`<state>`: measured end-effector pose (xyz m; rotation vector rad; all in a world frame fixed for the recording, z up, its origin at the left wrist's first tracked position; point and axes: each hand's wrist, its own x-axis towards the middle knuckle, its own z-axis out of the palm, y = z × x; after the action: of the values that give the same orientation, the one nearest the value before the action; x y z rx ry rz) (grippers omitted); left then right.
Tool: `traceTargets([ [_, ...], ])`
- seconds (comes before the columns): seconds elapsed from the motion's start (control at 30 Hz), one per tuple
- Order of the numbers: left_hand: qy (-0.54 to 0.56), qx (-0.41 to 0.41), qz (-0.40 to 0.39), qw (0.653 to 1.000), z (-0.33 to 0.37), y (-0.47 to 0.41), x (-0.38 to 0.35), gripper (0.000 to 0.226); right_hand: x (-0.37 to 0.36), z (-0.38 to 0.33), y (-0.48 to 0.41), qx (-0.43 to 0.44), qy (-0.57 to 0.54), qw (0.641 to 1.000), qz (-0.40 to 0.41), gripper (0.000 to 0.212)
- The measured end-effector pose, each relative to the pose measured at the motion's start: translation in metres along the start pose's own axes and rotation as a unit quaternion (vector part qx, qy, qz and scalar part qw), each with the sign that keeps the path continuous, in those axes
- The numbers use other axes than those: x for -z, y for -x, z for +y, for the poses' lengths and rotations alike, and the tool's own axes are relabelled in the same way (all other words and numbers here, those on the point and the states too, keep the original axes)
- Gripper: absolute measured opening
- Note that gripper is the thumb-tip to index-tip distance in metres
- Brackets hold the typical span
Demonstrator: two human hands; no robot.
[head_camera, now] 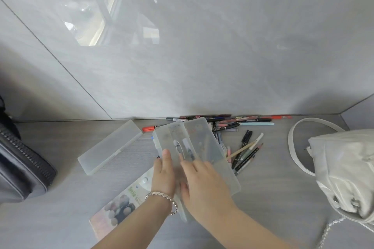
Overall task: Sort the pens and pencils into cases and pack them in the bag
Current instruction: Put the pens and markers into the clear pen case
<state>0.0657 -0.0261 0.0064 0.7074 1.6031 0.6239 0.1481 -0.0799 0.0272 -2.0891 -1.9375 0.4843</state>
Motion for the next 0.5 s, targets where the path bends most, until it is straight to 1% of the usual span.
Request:
traceTargets([
  [0.03,-0.012,-0.003,0.005,1.000,0.002,0.000,0.000,0.035,0.002,0.001,-0.002,0.012,0.016,1.000,0.001,0.035],
  [0.07,-0.022,-0.011,0.014,1.000,0.004,-0.001,0.001,0.034,0.005,0.003,-0.005,0.020,0.009,1.000,-0.003,0.028],
  [0.13,-0.042,-0.027,0.033,0.998,0.009,-0.005,0.003,0.034,0.022,0.010,-0.021,0.011,-0.034,0.999,-0.026,0.008],
  [0.2,-0.056,-0.030,0.052,0.997,0.014,-0.012,0.006,0.035,0.033,0.031,-0.048,-0.040,-0.121,0.992,0.000,0.013],
  [0.23,-0.054,-0.028,0.060,0.996,0.015,-0.016,0.009,0.034,0.034,0.045,-0.064,-0.073,-0.142,0.987,0.009,0.015],
  [0.3,-0.040,-0.014,0.067,0.997,0.017,-0.023,0.014,0.033,0.026,0.080,-0.097,-0.143,-0.127,0.981,0.021,0.021],
  [0.33,-0.034,-0.010,0.070,0.997,0.017,-0.026,0.016,0.033,0.018,0.097,-0.109,-0.182,-0.119,0.976,0.006,0.024],
  [0.4,-0.037,-0.009,0.073,0.997,0.016,-0.031,0.021,0.035,0.001,0.121,-0.123,-0.251,-0.139,0.957,-0.042,0.027],
  [0.43,-0.041,-0.011,0.073,0.996,0.014,-0.033,0.025,0.036,-0.008,0.127,-0.126,-0.276,-0.151,0.948,-0.052,0.025],
  [0.5,-0.034,-0.014,0.071,0.997,0.013,-0.038,0.028,0.035,-0.024,0.135,-0.133,-0.306,-0.152,0.939,-0.034,0.022],
])
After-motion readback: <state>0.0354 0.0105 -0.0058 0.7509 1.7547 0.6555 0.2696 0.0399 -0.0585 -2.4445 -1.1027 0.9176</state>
